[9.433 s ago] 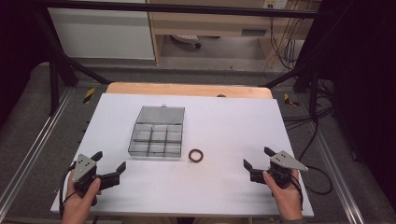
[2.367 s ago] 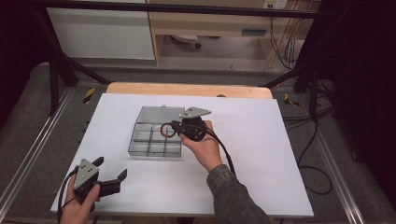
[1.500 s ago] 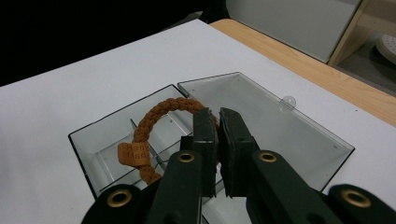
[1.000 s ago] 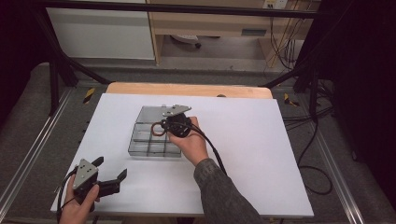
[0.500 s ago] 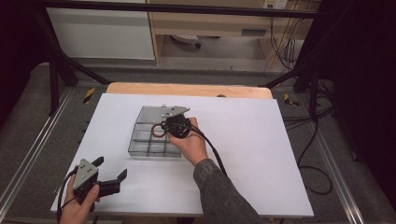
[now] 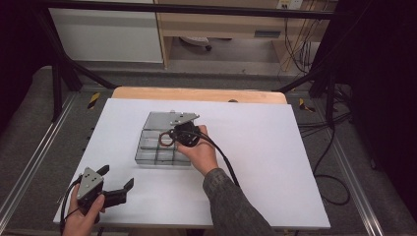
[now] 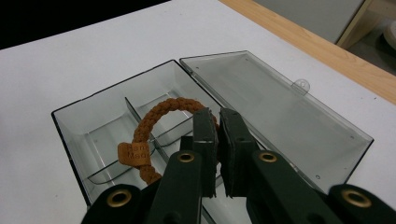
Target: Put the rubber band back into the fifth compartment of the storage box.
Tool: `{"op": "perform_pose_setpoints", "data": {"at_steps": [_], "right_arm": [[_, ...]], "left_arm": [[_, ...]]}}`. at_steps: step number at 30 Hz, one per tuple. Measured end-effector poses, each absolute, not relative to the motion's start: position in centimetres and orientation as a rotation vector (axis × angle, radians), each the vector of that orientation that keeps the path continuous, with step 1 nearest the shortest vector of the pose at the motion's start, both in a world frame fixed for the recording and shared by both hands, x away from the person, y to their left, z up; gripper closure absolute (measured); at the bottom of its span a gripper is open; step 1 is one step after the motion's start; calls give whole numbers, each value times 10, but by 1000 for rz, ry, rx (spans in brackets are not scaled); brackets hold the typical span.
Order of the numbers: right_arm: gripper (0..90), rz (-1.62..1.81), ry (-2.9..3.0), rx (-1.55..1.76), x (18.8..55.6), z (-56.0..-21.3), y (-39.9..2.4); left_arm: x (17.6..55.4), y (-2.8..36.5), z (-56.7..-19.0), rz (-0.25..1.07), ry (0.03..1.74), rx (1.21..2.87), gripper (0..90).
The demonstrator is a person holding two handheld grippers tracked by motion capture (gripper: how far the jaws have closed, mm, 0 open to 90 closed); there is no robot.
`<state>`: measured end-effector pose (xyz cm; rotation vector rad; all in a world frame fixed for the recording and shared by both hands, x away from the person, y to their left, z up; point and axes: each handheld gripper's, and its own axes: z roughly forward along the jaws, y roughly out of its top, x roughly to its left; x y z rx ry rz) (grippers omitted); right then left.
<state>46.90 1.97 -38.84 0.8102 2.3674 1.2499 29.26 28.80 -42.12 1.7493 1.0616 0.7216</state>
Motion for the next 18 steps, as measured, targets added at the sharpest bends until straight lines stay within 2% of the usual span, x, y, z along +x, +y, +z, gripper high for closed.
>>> {"op": "perform_pose_setpoints", "data": {"at_steps": [18], "right_arm": [[856, 1246, 2396, 840, 469, -401, 20]], "left_arm": [[293, 287, -422, 722, 1060, 1752, 45]]}}
